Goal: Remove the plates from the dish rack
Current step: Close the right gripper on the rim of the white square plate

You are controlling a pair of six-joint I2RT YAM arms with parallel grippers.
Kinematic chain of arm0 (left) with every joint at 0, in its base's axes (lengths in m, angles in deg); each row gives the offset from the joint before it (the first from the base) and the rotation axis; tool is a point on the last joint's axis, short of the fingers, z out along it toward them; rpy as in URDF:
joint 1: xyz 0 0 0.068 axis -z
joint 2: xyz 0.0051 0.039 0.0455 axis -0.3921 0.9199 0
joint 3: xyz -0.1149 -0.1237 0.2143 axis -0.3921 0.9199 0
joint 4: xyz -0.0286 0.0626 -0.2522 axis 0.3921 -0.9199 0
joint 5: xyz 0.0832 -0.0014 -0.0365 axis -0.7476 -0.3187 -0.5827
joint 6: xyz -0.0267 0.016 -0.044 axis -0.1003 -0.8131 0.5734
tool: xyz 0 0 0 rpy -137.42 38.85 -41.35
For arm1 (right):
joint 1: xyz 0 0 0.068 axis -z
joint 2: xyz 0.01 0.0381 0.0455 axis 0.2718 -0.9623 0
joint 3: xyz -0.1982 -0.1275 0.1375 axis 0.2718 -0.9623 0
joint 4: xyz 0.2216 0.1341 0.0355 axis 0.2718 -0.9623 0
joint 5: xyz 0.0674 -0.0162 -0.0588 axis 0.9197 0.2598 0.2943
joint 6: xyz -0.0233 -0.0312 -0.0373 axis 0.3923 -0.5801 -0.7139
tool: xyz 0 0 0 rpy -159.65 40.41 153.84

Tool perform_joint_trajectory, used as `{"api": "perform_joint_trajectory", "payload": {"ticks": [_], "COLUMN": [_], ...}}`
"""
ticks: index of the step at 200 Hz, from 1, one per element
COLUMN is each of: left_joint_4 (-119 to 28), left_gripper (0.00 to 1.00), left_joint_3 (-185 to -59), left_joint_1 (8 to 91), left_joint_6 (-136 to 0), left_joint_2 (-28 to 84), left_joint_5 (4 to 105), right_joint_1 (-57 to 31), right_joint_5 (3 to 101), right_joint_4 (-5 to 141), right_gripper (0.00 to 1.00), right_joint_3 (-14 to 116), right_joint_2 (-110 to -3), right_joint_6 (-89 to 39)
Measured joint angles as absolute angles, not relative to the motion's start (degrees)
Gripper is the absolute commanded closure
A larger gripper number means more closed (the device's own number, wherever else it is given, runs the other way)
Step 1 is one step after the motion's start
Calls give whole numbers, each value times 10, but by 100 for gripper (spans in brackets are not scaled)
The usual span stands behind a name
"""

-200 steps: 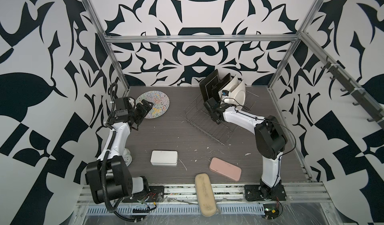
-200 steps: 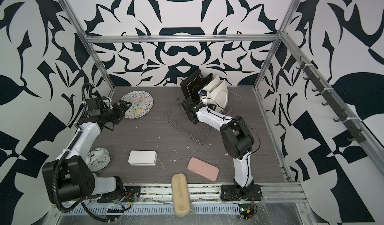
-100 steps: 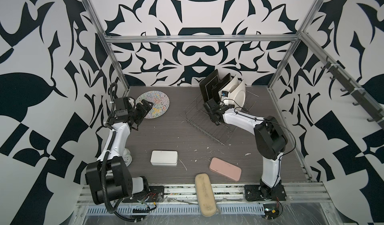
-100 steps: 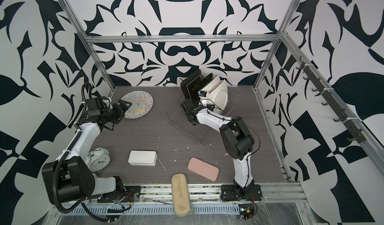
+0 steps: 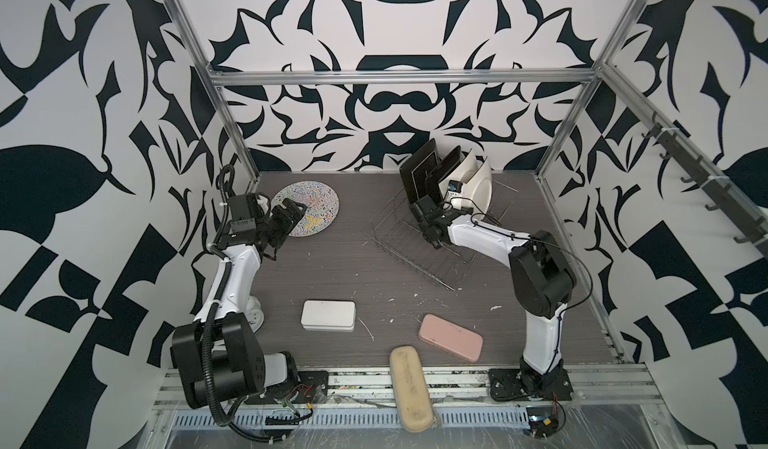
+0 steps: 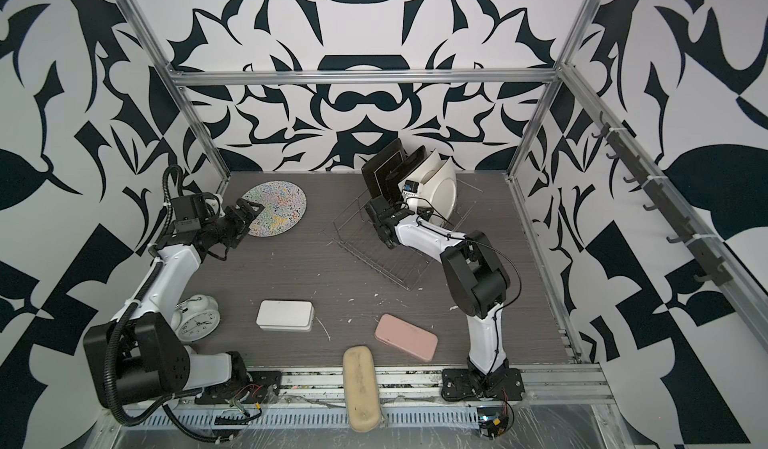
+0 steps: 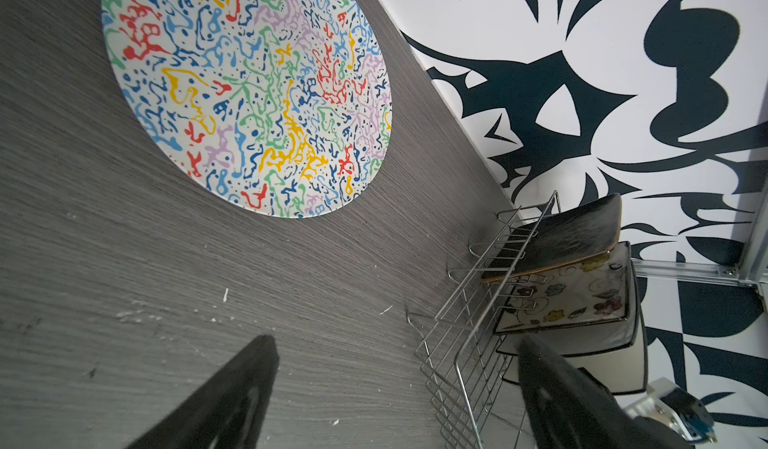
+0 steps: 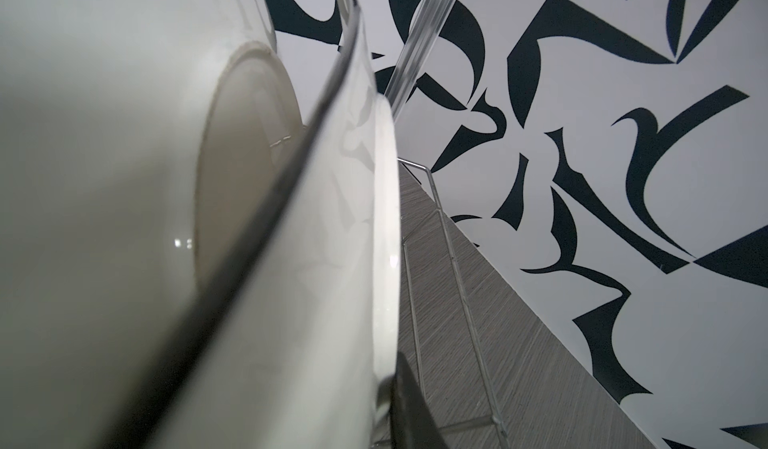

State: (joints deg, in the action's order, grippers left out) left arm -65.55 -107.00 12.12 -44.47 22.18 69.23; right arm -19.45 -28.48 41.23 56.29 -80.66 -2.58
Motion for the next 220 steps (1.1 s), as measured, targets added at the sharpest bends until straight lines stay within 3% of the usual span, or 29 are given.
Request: {"api": "perform_joint_trajectory", "payload": {"ticks": [158, 220], "left_joint_4": [-656, -656], "left_gripper": [6, 6], "left_joint_3": [-1070, -1070], "left_joint_1": [121, 121], "left_joint_6": [-445, -445], "left_joint_2": [222, 211], "left_joint_5": [696, 696], "right_joint_1": [-211, -225], "right_joint_5": [-354, -367], "right_joint_4": [356, 374], "right_gripper": [100, 100], "right_joint_3": [578, 575], "right_joint_2": [-803, -738], "right_joint_6": [8, -56]}}
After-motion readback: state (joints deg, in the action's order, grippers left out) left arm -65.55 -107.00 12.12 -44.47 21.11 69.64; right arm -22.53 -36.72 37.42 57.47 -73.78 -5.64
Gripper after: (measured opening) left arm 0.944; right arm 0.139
